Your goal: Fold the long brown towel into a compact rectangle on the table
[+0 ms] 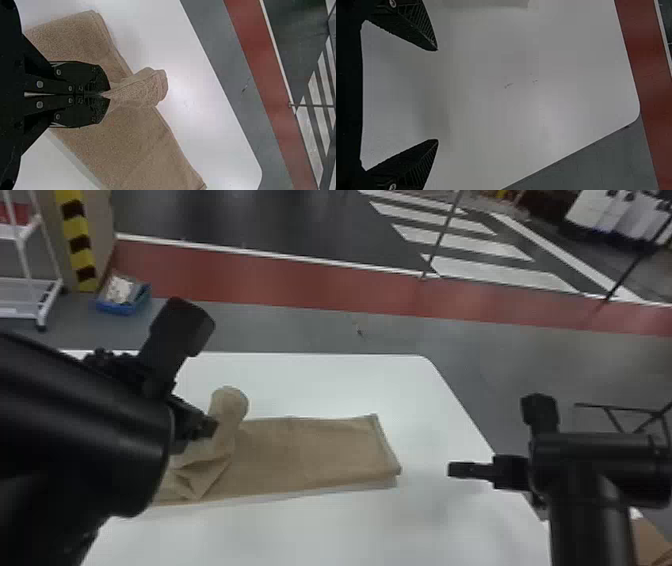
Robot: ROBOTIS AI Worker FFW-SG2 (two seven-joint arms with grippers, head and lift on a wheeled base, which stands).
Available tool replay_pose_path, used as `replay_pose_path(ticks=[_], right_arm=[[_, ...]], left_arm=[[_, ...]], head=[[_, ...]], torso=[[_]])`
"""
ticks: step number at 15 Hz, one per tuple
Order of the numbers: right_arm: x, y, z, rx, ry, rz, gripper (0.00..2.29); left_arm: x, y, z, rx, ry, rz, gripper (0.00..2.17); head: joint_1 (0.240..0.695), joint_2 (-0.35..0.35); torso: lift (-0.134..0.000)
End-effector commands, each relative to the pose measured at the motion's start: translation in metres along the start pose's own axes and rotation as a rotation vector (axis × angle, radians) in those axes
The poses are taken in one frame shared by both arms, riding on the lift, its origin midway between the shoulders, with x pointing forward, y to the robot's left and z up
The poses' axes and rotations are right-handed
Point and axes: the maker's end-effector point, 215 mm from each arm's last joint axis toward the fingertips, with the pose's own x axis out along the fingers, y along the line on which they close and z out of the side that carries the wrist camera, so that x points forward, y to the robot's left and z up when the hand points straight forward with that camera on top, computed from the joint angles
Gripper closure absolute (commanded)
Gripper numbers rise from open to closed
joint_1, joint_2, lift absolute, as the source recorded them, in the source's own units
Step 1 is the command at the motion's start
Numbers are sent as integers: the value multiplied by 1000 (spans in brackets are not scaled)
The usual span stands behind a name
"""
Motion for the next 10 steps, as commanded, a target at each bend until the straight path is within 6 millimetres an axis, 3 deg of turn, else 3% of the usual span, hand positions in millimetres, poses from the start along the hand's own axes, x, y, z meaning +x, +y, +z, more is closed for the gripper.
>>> replay_pose_path(ticks=[1, 6, 8, 9, 10], right_arm=[[-1, 2, -3, 6, 3, 0, 53], [-4, 4, -2, 14, -1, 2, 53], [-7, 5, -2, 19, -4, 1, 53], [-8, 5, -3, 23, -2, 1, 53], [-8, 4, -3, 26, -3, 3, 53]], left_arm=[[11, -17, -16, 3, 43, -33, 2142], [20, -36, -30, 35, 75, -39, 2142], [24, -52, -40, 49, 90, -60, 2094], [26, -60, -45, 51, 96, -74, 1757], [26, -71, -48, 55, 97, -94, 1038]], head=[[695, -350], [695, -350], [695, -350], [695, -350], [695, -350]], torso=[[-125], [-125], [-125], [-125], [-125]])
